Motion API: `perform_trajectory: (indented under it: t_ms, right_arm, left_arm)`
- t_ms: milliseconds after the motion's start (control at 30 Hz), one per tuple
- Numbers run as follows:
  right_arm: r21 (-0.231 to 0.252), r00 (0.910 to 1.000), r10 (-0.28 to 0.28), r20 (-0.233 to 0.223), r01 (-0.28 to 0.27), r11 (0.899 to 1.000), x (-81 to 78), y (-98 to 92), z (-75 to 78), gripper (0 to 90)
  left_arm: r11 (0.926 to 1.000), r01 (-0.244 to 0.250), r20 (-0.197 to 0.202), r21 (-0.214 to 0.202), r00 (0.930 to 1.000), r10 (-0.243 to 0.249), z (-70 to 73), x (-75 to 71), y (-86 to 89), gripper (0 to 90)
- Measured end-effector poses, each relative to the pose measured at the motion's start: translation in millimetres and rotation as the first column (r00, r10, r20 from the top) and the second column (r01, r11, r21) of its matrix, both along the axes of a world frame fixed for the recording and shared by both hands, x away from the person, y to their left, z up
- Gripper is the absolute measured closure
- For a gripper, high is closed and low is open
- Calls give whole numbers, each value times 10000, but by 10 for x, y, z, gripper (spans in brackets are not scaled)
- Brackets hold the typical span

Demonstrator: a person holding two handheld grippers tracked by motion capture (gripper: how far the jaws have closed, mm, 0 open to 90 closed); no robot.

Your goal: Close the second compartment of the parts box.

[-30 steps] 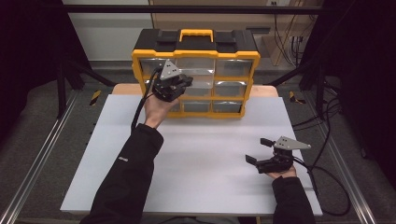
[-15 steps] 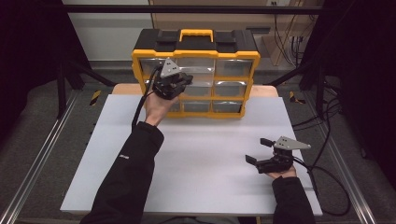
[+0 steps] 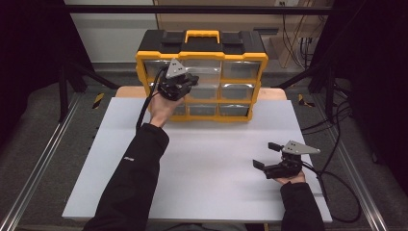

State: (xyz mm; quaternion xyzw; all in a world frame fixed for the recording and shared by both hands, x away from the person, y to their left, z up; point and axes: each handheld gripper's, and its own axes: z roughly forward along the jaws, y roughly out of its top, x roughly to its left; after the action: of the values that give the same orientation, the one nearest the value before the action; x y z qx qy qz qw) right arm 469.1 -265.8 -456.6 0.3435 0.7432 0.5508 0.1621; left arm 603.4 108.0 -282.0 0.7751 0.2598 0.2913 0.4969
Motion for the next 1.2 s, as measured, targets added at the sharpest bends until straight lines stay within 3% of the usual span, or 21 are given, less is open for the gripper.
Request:
perform_trajectory:
  t_ms: [1200]
  right_arm:
    - [-16, 10000, 10, 10, -10, 10000, 4, -3, 0, 1]
  left_arm:
    - [9995, -297, 57, 108, 9995, 297, -20, 215, -24, 893]
